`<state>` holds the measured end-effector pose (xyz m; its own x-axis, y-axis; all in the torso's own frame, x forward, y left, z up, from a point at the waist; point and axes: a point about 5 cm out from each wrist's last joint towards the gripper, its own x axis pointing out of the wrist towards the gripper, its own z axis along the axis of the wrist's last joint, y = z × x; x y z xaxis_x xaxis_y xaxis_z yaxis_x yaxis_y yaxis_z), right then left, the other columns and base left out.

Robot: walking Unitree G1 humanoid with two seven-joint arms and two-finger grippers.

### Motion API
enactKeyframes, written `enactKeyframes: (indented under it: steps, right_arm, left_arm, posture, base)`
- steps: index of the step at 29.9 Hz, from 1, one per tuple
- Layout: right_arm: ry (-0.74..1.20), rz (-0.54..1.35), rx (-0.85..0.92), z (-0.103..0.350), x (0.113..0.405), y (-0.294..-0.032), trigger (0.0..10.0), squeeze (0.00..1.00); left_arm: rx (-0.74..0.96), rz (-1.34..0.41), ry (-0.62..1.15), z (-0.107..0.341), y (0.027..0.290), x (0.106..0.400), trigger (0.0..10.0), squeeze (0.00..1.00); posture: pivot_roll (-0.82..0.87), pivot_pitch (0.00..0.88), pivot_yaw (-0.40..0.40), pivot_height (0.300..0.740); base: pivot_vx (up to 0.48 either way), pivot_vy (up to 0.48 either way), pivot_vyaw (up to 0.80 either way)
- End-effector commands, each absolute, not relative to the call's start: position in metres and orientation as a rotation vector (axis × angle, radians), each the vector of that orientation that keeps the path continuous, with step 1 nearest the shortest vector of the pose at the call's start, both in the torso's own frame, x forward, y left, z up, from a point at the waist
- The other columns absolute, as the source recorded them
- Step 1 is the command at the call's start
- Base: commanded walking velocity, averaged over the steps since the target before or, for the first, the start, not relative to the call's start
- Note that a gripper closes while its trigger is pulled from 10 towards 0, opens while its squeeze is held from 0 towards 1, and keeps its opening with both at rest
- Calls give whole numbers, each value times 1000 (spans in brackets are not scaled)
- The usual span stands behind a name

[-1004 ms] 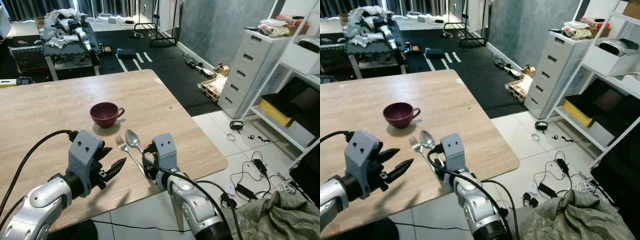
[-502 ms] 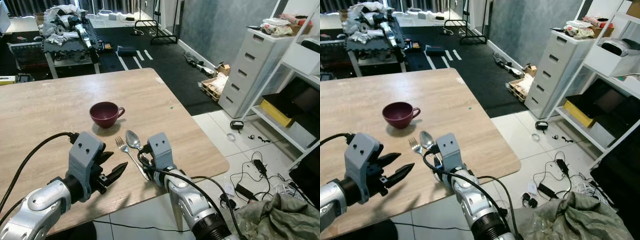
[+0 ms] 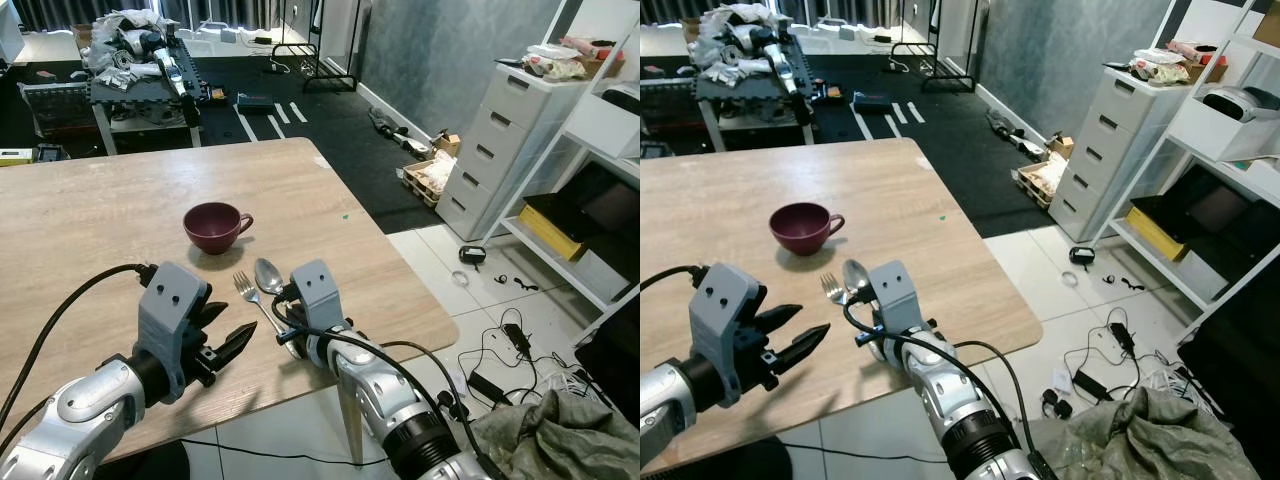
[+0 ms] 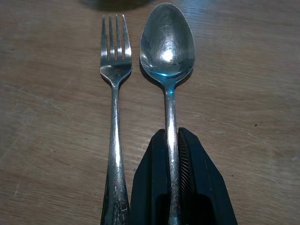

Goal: Setting the table

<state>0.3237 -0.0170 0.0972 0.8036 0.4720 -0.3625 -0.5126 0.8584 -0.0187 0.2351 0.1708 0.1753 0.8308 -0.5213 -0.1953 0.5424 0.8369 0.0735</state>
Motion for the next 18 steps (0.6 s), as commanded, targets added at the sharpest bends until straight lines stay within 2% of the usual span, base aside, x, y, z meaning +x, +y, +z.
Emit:
enactKeyframes:
  steps: [1,3,5,6,7,8,9,16,18]
  right_arm:
    - [453,510,-38,83,317,-13,0,0]
    - [398,488,14,93,320,-16,0,0]
    - [250,424,145,121,328,-29,0,0]
    - [250,424,145,121,328,-29,0,0]
    - [138,379,235,141,331,-42,4941,0]
    - [93,362,267,149,331,-48,4941,0]
    - [0,307,310,163,329,-63,10000,0]
    - [-175,167,352,188,319,-99,10000,0]
    - [-227,55,355,193,315,-121,10000,0]
  left_arm:
    - [118,-561,178,174,171,233,10000,0]
    - [117,-549,178,173,171,234,10000,0]
    - [107,-497,164,174,174,240,10000,0]
    - [107,-497,164,174,174,240,10000,0]
    - [94,-470,149,176,174,245,10000,0]
    - [88,-464,143,177,174,247,10000,0]
    - [84,-462,130,179,173,250,10000,0]
    - [97,-372,82,182,167,267,10000,0]
    - [81,-296,39,185,160,277,10000,0]
  posture:
    - [83,14,-18,740]
    - [82,12,-16,740]
    - [76,10,-8,740]
    - [76,10,-8,740]
    - [65,10,-2,740]
    - [65,10,-2,740]
    - [53,9,5,740]
    - [25,4,25,740]
    - [14,1,32,740]
  base:
    - [0,0,0]
    - [0,0,0]
    - [0,0,0]
    - [0,0,0]
    - [0,0,0]
    - [0,0,0]
    - [0,0,0]
    - [0,0,0]
    - [0,0,0]
